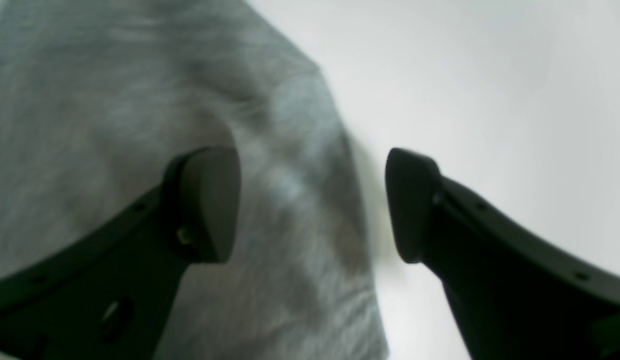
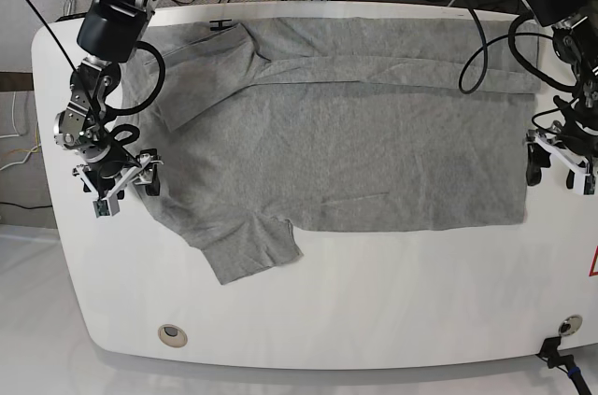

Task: Fold the T-shirt properly
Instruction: 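Move both grippers to the shirt's hem corners and grasp them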

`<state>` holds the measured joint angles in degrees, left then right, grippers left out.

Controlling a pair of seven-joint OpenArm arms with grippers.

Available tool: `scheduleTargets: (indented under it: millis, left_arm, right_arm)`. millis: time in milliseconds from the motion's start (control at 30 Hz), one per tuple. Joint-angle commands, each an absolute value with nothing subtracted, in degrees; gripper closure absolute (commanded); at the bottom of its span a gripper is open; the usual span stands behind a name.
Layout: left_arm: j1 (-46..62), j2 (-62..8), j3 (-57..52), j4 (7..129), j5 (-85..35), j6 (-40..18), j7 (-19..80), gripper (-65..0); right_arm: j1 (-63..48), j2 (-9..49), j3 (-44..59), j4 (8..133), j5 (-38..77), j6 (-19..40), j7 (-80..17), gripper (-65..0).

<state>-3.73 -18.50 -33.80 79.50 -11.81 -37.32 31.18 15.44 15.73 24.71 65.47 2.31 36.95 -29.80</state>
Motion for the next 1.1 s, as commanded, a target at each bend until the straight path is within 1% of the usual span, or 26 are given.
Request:
scheduleTargets:
  millis: [0, 233, 400, 567, 667, 833, 1067]
  left_arm:
    - [-5.58, -19.65, -33.98, 79.34, -11.47, -37.14, 29.67, -48.3]
    - [-9.71, -20.09, -33.89, 74.68, -10.95, -37.32, 29.58, -48.3]
    - [-9.8, -20.79, -32.4, 74.15, -10.95, -37.32, 29.41, -48.3]
    - [-9.8, -20.79, -31.43, 73.98, -10.95, -37.14, 28.18, -48.3]
    - [-9.8, -20.79, -31.34, 73.98, -10.95, -37.14, 28.18, -48.3]
    - [-9.8, -20.79, -31.34, 73.98, -10.95, -37.14, 28.18, -48.3]
    - [-9.71, -20.79, -31.43, 73.98, -10.95, -37.23, 27.91, -48.3]
  right_arm:
    - [19.65, 16.66, 24.84, 61.93, 2.59, 37.32, -26.24, -43.9]
    - [26.07, 17.01, 24.75, 51.03, 0.13, 37.41, -20.44, -43.9]
    - [30.2, 17.01, 24.75, 43.03, -0.92, 37.41, -17.63, -43.9]
    - [30.37, 16.4, 24.75, 42.15, -0.92, 37.67, -17.63, -43.8]
    - [28.18, 15.52, 21.23, 42.51, -0.4, 37.76, -17.63, -43.8]
    - [24.57, 14.99, 20.88, 44.26, -0.4, 37.76, -17.63, -43.8]
    - [23.78, 14.64, 20.88, 44.35, -0.4, 37.76, -17.54, -42.9]
